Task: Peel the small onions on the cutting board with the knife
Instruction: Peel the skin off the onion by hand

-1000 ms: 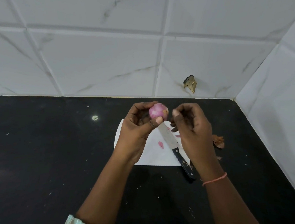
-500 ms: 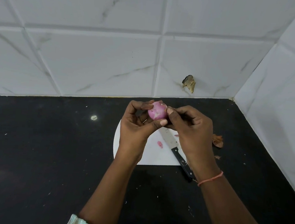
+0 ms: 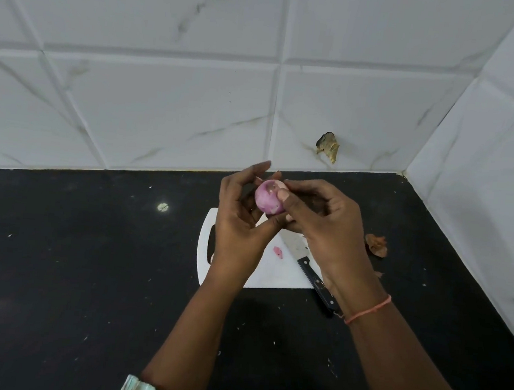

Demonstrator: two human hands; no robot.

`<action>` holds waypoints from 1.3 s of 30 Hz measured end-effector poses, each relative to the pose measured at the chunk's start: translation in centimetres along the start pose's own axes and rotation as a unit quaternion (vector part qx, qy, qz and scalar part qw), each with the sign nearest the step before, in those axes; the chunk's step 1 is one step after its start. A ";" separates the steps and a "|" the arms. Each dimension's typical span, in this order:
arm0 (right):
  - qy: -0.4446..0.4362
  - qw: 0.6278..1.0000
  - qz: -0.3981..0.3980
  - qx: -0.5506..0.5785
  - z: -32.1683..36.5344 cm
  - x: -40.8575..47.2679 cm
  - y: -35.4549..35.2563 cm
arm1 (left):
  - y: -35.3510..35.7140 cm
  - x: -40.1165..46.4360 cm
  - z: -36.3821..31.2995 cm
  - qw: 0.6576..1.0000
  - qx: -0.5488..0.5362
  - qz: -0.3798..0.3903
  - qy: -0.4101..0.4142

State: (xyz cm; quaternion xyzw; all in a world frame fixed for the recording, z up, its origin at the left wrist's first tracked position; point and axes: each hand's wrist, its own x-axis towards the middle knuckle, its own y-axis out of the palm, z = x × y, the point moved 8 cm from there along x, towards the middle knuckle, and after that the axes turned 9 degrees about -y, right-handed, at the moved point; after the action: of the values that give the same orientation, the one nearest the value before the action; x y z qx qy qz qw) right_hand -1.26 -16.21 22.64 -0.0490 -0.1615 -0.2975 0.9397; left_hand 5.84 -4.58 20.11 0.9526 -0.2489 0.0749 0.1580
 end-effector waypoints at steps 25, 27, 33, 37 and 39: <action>-0.086 0.978 0.045 -0.187 0.2 0.8 -1.4 | -0.7 0.4 0.7 0.994 0.001 0.026 -0.108; -0.100 0.973 0.051 -0.204 0.1 0.9 -1.4 | -0.7 0.4 0.7 0.994 -0.002 0.024 -0.110; -0.166 0.953 0.058 -0.248 0.6 0.4 -0.9 | -1.0 0.3 0.6 0.994 0.002 0.015 -0.112; -0.155 0.958 0.053 -0.235 0.5 0.4 -1.2 | -0.9 0.3 0.5 0.993 -0.005 0.011 -0.116; -0.148 0.962 0.049 -0.225 0.5 0.5 -1.4 | -0.9 0.3 0.4 0.993 -0.007 0.010 -0.116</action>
State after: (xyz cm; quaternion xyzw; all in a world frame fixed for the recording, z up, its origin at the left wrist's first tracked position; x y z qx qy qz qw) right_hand -1.81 -17.48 23.23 -0.3106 -0.2251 -0.2697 0.8832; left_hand 6.56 -4.15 19.55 0.9511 -0.2759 -0.0358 0.1341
